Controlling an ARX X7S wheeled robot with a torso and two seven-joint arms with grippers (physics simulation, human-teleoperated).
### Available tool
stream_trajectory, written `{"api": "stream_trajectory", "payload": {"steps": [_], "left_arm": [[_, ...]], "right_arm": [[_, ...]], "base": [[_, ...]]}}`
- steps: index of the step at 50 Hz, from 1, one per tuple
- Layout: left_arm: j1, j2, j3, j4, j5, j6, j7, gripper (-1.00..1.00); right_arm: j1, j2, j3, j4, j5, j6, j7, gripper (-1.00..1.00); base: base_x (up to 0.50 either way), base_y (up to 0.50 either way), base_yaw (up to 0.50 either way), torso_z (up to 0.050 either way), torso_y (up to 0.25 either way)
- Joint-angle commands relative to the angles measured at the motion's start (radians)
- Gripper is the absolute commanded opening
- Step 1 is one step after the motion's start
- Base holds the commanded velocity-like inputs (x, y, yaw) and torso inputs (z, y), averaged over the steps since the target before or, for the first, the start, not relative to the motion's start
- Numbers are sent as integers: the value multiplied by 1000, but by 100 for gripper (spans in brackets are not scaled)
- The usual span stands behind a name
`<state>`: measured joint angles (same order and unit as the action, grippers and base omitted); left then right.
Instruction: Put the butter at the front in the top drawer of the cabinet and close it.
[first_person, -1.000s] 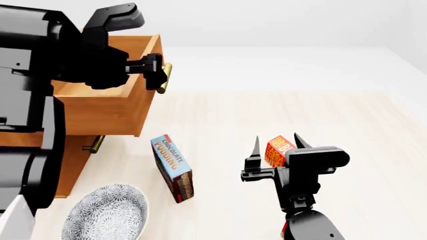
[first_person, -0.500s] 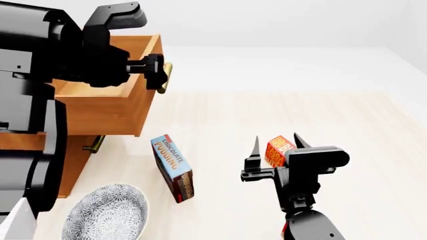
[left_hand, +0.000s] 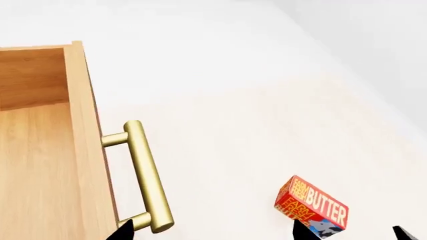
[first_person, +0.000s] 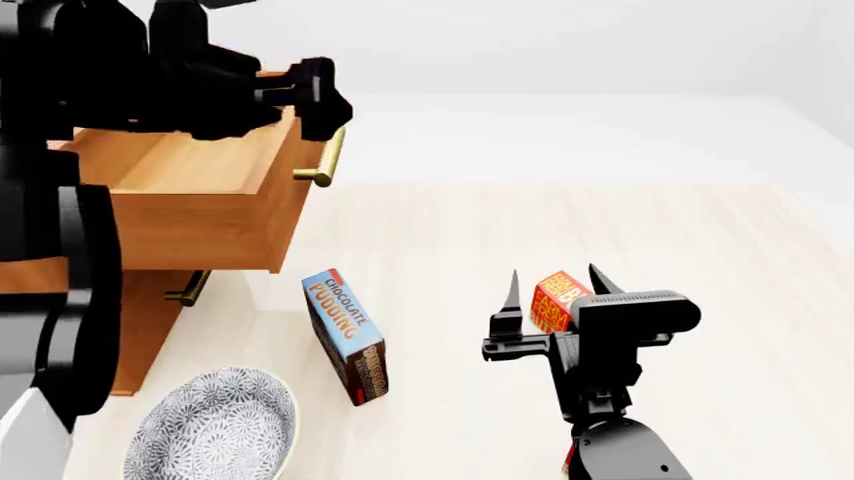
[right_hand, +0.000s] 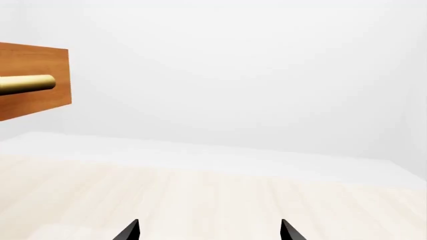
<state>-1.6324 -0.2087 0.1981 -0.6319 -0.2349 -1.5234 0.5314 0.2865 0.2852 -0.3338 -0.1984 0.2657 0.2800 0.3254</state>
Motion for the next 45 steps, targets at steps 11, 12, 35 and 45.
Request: {"api": "stream_trajectory", "payload": {"steps": [11,12,35,45], "left_arm": [[199,-13,-166,502,-48,29,-109,100],[213,-11,-178,531,-47,35,-117,100],[487,73,-390,1089,-52,134,-244,100],[609,83,-403,1221,-48,208,-266,100]], "right_arm": [[-3,8,-6,-4,3,-5,6,100],[-4,9,-6,-5,3,-6,7,100],[-2,14,-15,-13,5,0,16,100],[5,14,-19,-14,7,4,20,100]], "base": [[0,0,0,0,0],[0,0,0,0,0],[0,0,0,0,0],[0,0,0,0,0]]}}
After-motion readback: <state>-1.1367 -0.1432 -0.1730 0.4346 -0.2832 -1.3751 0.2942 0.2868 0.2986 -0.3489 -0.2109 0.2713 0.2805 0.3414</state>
